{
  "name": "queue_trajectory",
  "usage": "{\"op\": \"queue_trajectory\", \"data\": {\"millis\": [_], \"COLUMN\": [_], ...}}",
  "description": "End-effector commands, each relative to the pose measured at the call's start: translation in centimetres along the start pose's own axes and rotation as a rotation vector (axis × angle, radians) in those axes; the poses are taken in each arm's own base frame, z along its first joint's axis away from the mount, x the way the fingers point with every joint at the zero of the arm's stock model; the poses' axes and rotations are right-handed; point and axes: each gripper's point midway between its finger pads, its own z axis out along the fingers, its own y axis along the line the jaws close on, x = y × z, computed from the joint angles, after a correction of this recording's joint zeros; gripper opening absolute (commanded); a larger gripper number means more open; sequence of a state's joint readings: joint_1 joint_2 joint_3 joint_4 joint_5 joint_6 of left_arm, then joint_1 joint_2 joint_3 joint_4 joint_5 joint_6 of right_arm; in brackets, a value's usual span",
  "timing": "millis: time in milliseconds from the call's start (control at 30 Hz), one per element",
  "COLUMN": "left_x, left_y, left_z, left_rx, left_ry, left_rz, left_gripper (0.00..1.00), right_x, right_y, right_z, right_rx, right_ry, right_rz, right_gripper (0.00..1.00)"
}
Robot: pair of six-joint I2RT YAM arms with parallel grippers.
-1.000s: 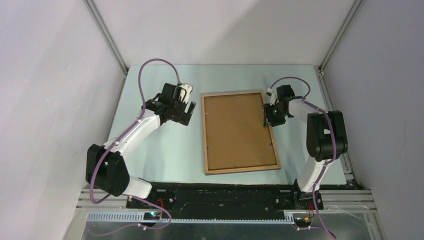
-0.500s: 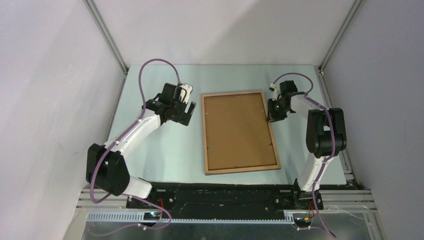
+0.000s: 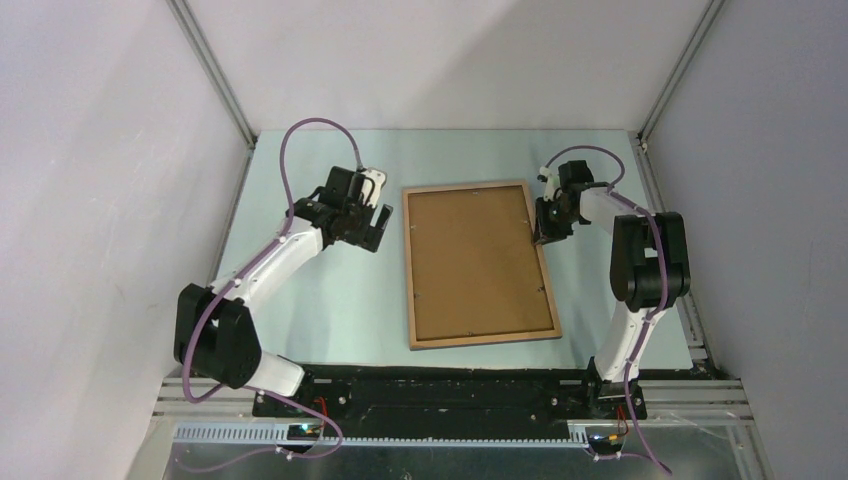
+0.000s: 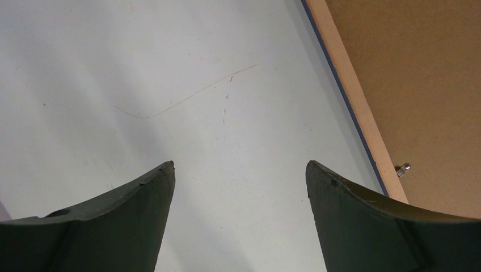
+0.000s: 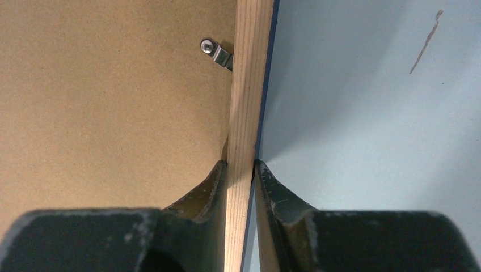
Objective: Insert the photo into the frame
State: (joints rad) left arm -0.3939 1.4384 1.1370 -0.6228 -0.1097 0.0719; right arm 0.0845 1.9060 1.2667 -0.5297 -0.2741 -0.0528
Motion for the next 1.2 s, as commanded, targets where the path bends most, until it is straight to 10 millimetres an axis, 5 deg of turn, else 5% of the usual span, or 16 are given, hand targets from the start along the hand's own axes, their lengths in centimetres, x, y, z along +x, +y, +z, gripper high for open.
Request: {"op": "queue_trajectory", "data": {"millis": [0, 233, 700, 967, 1167], "left_x": [-1.5, -1.7, -1.4, -0.8, -0.3], "left_y": [0.4, 0.5, 2.5, 3.1, 2.2], "left_z": [-0.4, -0.7, -0.4, 1.1, 3.0], "left_rx": [-0.008, -0.013, -0.063, -0.048, -0.003], "left_ry": [-0.045, -0.062, -0.049, -0.003, 0.044], "left_rz": [0.003, 0.002, 0.062, 0.08, 0.084], "left_gripper": [0.89, 0.91, 0.91, 0.91, 0.91], "right_x": [-0.6, -2.0, -4.6, -6.4, -5.9], "right_y": [-0.2, -0.1, 1.1, 4.7, 7.3], "right_z": [0.1, -0.5, 1.6, 2.6, 3.8], "right_rx": [-0.003, -0.019, -0.113, -0.259, -0.301], "right_ry": [-0.003, -0.014, 0.136, 0.176, 0.227], "right_rz": [-0.012, -0.097, -0.457, -0.675, -0.874], "right_gripper": [0.19, 0.0, 0.0, 0.0, 0.0]}}
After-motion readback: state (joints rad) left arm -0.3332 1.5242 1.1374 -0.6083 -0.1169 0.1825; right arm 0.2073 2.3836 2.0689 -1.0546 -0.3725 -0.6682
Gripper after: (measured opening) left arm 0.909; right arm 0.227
